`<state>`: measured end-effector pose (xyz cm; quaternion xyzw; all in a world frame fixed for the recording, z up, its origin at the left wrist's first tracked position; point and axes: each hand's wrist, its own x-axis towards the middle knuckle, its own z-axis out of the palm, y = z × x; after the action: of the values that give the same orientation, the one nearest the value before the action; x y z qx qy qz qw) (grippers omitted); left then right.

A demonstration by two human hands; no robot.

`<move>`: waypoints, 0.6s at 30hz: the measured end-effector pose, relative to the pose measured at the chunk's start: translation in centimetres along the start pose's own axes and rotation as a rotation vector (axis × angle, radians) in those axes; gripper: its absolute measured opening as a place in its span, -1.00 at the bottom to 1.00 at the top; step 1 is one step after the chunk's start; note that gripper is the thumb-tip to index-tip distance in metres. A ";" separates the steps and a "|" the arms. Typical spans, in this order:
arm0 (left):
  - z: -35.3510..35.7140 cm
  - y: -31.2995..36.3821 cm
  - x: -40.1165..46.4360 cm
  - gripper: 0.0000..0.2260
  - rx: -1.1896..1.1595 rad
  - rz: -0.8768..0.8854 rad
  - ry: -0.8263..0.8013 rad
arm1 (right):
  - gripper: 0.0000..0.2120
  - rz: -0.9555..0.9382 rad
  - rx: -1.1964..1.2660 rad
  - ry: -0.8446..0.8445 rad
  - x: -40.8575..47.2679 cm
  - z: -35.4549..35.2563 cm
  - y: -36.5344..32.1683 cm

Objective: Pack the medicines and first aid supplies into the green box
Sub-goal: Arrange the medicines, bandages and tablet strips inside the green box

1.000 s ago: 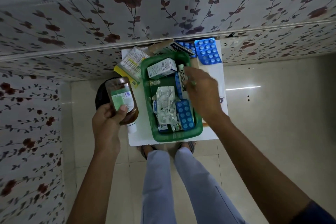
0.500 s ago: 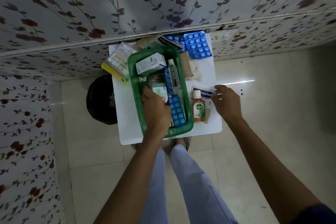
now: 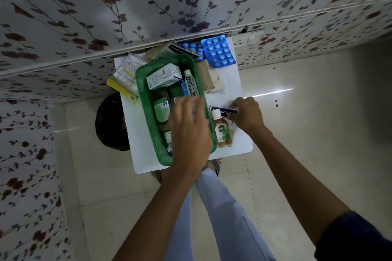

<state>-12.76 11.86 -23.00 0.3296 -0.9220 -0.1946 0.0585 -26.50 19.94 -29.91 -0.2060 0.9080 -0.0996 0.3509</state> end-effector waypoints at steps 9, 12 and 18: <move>2.7 3.4 4.4 -0.61 0.482 0.220 -0.503 | -0.83 0.131 0.334 0.031 -0.2 -1.8 2.2; 3.0 4.1 5.0 -0.58 0.672 0.244 -0.559 | -0.84 0.162 0.409 0.042 -0.2 -1.7 2.8; 5.6 6.0 3.7 -0.40 0.671 0.286 -0.641 | -0.85 0.266 0.587 0.103 -0.4 -1.6 4.0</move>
<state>-20.52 15.57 -25.80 0.1239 -0.9415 0.0318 -0.3119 -28.54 23.75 -29.80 0.0299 0.8760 -0.3208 0.3590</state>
